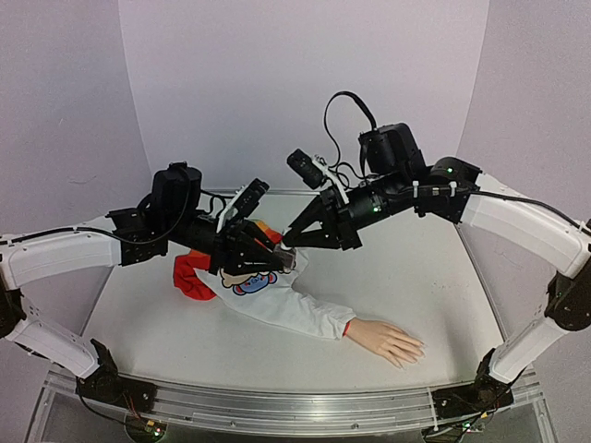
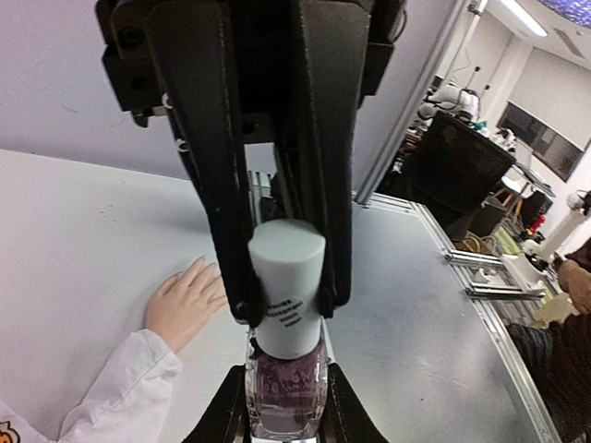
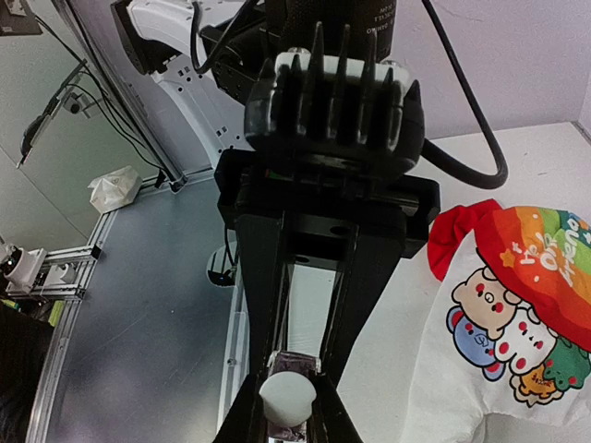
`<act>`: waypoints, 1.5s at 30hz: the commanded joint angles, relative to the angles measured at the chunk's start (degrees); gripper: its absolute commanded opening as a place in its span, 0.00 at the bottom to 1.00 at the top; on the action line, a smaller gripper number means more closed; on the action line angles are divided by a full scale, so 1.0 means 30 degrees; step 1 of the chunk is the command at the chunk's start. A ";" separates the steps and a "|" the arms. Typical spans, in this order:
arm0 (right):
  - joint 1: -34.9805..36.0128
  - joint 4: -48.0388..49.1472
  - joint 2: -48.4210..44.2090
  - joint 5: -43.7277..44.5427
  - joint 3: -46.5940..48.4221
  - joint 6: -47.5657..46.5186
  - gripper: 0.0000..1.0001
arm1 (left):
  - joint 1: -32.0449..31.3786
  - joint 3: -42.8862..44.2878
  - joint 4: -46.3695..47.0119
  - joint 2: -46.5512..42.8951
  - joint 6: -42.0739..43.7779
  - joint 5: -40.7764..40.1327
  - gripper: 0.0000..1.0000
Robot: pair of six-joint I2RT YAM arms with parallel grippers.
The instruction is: Paint the nails
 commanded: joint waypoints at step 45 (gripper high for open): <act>0.0972 -0.0329 0.4319 1.3493 0.5043 0.8403 0.00 | -0.0729 0.0120 0.2587 0.0240 0.2199 -1.2711 0.00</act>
